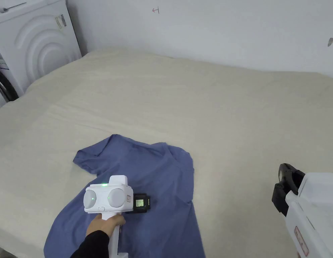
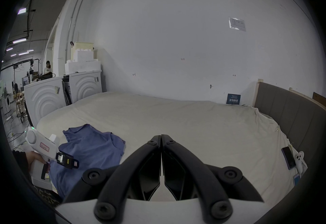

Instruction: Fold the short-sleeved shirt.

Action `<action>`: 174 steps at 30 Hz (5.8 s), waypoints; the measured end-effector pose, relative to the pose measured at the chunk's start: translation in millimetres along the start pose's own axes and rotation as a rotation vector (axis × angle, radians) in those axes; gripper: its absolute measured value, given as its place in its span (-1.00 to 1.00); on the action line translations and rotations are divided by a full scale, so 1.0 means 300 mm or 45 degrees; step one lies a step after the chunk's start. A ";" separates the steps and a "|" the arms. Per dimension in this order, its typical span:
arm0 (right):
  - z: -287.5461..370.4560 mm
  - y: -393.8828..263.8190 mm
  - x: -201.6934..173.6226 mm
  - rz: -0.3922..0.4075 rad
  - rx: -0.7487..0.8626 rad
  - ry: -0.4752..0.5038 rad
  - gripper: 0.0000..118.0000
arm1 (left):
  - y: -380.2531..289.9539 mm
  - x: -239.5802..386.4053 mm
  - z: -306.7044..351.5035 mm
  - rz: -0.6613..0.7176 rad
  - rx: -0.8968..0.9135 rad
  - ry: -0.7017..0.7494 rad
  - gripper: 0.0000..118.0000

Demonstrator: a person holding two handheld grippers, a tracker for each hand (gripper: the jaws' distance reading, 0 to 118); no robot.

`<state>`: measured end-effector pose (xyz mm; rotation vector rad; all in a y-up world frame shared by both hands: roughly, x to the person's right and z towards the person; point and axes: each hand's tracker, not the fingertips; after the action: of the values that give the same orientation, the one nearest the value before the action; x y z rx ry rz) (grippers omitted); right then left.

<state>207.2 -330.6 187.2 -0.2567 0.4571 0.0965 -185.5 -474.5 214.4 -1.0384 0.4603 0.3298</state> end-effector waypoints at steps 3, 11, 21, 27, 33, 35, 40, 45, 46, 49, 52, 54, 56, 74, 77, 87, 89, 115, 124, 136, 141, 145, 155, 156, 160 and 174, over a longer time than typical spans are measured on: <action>0.001 -0.013 0.024 -0.007 -0.016 -0.014 -1.00 | -0.008 0.023 -0.039 -0.051 -0.062 0.035 0.95; 0.017 -0.025 0.071 -0.026 -0.027 -0.037 -1.00 | -0.017 0.108 0.076 -0.046 -0.020 0.005 -0.22; 0.030 -0.024 0.104 -0.065 -0.021 -0.043 -1.00 | -0.019 0.018 0.165 0.061 0.103 -0.146 -1.00; 0.066 -0.013 0.139 -0.082 0.003 -0.061 -1.00 | 0.007 -0.059 0.278 0.207 0.197 -0.360 -1.00; 0.122 -0.003 0.188 -0.091 0.030 -0.097 -1.00 | 0.038 0.012 0.418 0.189 0.298 -0.571 -1.00; 0.144 0.001 0.208 -0.097 0.041 -0.115 -1.00 | 0.069 0.071 0.472 0.145 0.339 -0.623 -1.00; 0.209 0.014 0.263 -0.105 0.073 -0.167 -1.00 | 0.181 0.247 0.615 0.028 0.448 -0.773 -1.00; 0.287 0.030 0.338 -0.118 0.118 -0.244 -1.00 | 0.277 0.483 0.768 -0.182 0.536 -0.871 -1.00; 0.302 0.034 0.355 -0.119 0.126 -0.262 -1.00 | 0.295 0.528 0.792 -0.214 0.548 -0.891 -1.00; 0.346 0.043 0.404 -0.114 0.146 -0.312 -1.00 | 0.316 0.665 0.854 -0.323 0.573 -0.928 -1.00; 0.386 0.047 0.452 -0.114 0.160 -0.359 -1.00 | 0.319 0.786 0.885 -0.413 0.563 -0.962 -1.00; 0.420 0.062 0.466 -0.117 0.167 -0.388 -1.00 | 0.314 0.863 0.892 -0.464 0.549 -0.991 -1.00; 0.445 0.062 0.491 -0.120 0.169 -0.417 -1.00 | 0.302 0.936 0.888 -0.505 0.536 -1.023 -1.00; 0.496 -0.040 0.632 -0.148 0.092 -0.526 -1.00 | -0.063 1.224 0.418 -0.781 0.050 -0.904 -1.00; 0.484 -0.062 0.639 -0.158 0.073 -0.524 -1.00 | -0.114 1.200 0.291 -0.766 -0.098 -0.798 -1.00; 0.459 -0.095 0.618 -0.171 0.034 -0.490 -1.00 | -0.262 1.185 0.098 -0.771 -0.201 -0.567 -0.64; 0.463 -0.094 0.610 -0.163 0.034 -0.486 -1.00 | -0.252 1.182 0.124 -0.746 -0.188 -0.551 -0.24; 0.486 0.078 0.473 -0.094 0.201 -0.421 -1.00 | -0.107 0.708 0.784 -0.404 1.130 -0.371 0.77; 0.478 0.092 0.438 -0.085 0.210 -0.397 -1.00 | -0.149 0.592 0.730 -0.349 1.246 -0.290 -0.46; 0.478 0.098 0.420 -0.085 0.207 -0.390 -1.00 | -0.142 0.560 0.744 -0.327 1.253 -0.346 -1.00; 0.475 0.097 0.420 -0.081 0.202 -0.387 -1.00 | -0.137 0.557 0.736 -0.318 1.227 -0.357 -1.00; 0.476 0.101 0.414 -0.078 0.199 -0.385 -1.00 | -0.133 0.552 0.728 -0.309 1.207 -0.365 -1.00; 0.464 0.086 0.416 -0.078 0.181 -0.375 -1.00 | -0.107 0.547 0.603 -0.266 0.686 -0.445 -1.00; 0.463 0.084 0.417 -0.080 0.178 -0.374 -1.00 | -0.114 0.544 0.577 -0.250 0.624 -0.454 -1.00; 0.458 0.078 0.412 -0.086 0.162 -0.367 -1.00 | -0.183 0.546 0.457 -0.264 0.360 -0.429 -1.00; 0.426 0.022 0.409 -0.094 0.089 -0.338 -1.00 | -0.416 0.527 0.251 -0.254 -0.025 -0.330 0.39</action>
<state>370.1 -286.1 241.5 -0.1885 0.1863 0.0414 24.4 -460.0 258.6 -1.0345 0.1195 0.2861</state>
